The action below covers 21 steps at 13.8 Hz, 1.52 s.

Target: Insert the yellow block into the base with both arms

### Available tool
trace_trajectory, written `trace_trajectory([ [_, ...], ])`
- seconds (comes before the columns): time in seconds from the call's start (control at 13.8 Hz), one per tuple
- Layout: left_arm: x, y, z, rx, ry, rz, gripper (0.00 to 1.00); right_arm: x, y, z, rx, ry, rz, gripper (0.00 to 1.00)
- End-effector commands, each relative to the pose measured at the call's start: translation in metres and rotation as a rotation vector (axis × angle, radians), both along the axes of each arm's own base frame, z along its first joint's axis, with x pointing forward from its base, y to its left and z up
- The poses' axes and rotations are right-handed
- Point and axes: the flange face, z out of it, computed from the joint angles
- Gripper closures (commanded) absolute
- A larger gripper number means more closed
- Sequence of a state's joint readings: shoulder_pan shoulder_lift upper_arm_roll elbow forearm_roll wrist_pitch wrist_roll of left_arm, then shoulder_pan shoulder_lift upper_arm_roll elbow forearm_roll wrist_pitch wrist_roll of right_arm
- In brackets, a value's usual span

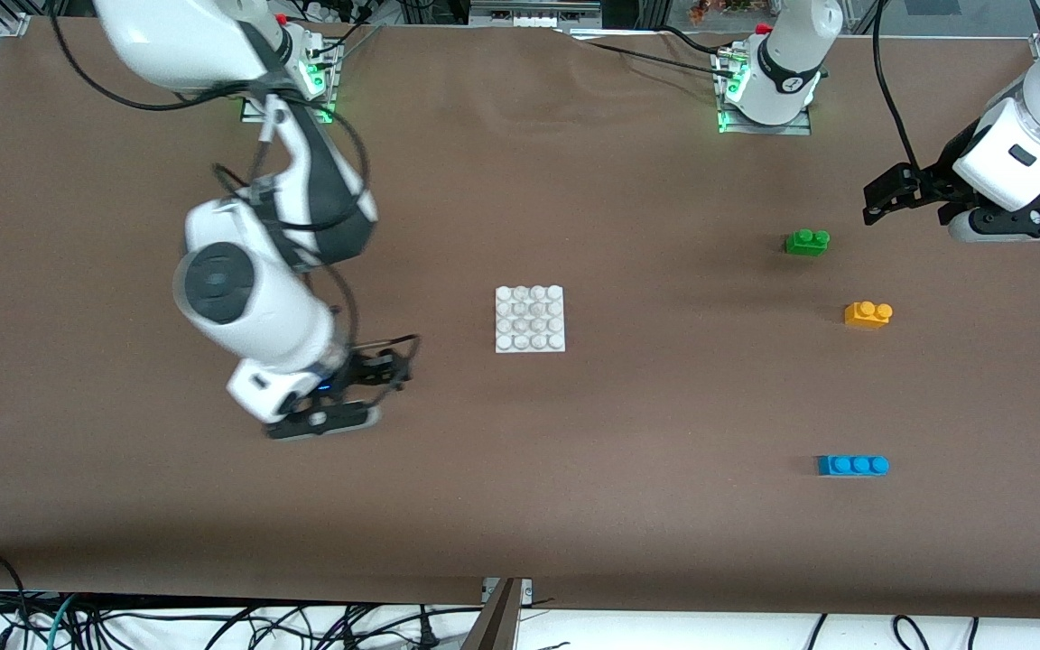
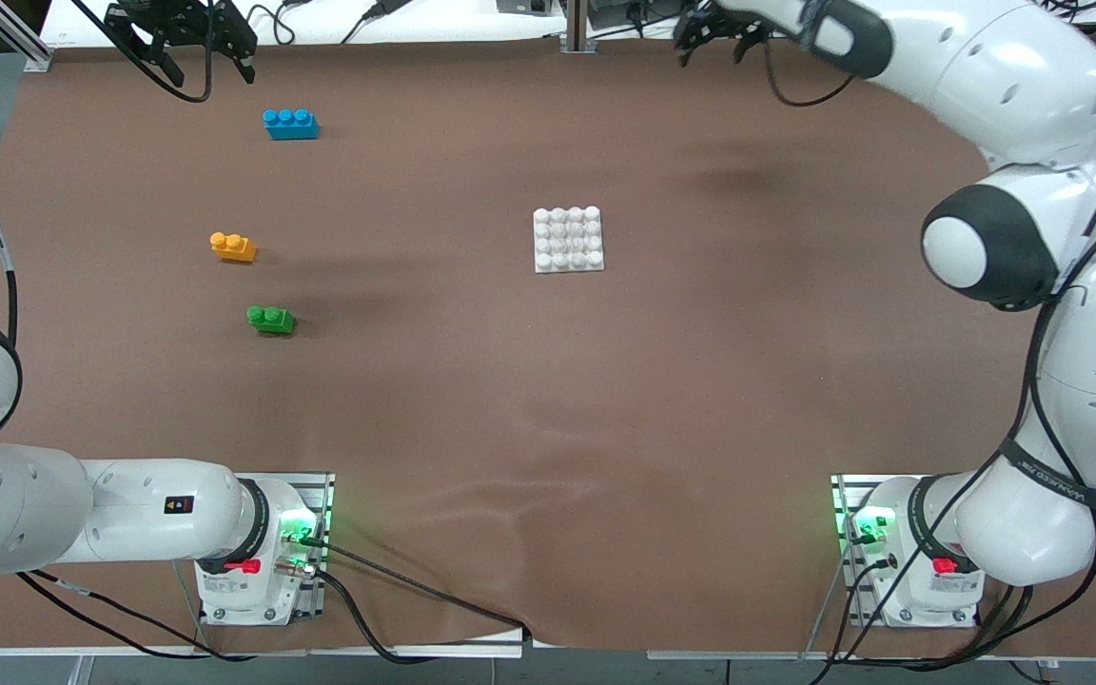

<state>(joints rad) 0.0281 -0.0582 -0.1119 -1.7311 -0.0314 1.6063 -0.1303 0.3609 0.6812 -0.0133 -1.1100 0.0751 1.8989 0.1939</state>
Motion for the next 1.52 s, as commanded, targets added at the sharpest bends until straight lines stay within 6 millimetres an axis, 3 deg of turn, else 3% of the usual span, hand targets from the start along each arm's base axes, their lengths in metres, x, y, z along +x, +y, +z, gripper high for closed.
trace_trajectory([
  [0.0,0.001,0.002,0.005,0.015,0.003,-0.009,0.0,-0.001,-0.032,0.026,-0.007,-0.003,-0.018,0.0],
  [0.22,0.001,0.002,0.005,0.015,0.003,-0.009,0.0,-0.021,-0.086,0.059,-0.076,-0.013,-0.058,0.0],
  [0.44,0.001,0.002,0.005,0.014,0.003,-0.008,0.0,-0.04,-0.17,0.119,-0.065,-0.067,-0.172,0.0],
  [0.58,0.001,0.004,0.005,0.014,0.003,-0.005,0.0,-0.057,-0.213,0.141,-0.066,-0.08,-0.232,0.0],
  [0.8,0.001,0.008,0.005,0.012,0.003,0.002,0.0,-0.094,-0.244,0.174,-0.073,-0.065,-0.272,0.0],
  [1.02,0.002,0.015,0.005,0.012,0.0,0.015,0.0,-0.113,-0.273,0.193,-0.087,-0.035,-0.263,0.0],
  [1.31,0.005,0.02,0.005,0.009,-0.008,0.024,0.0,-0.124,-0.315,0.198,-0.102,-0.005,-0.197,0.0],
  [1.45,0.007,0.022,0.001,0.007,0.002,0.029,0.0,-0.124,-0.316,0.196,-0.098,0.01,-0.187,0.0],
])
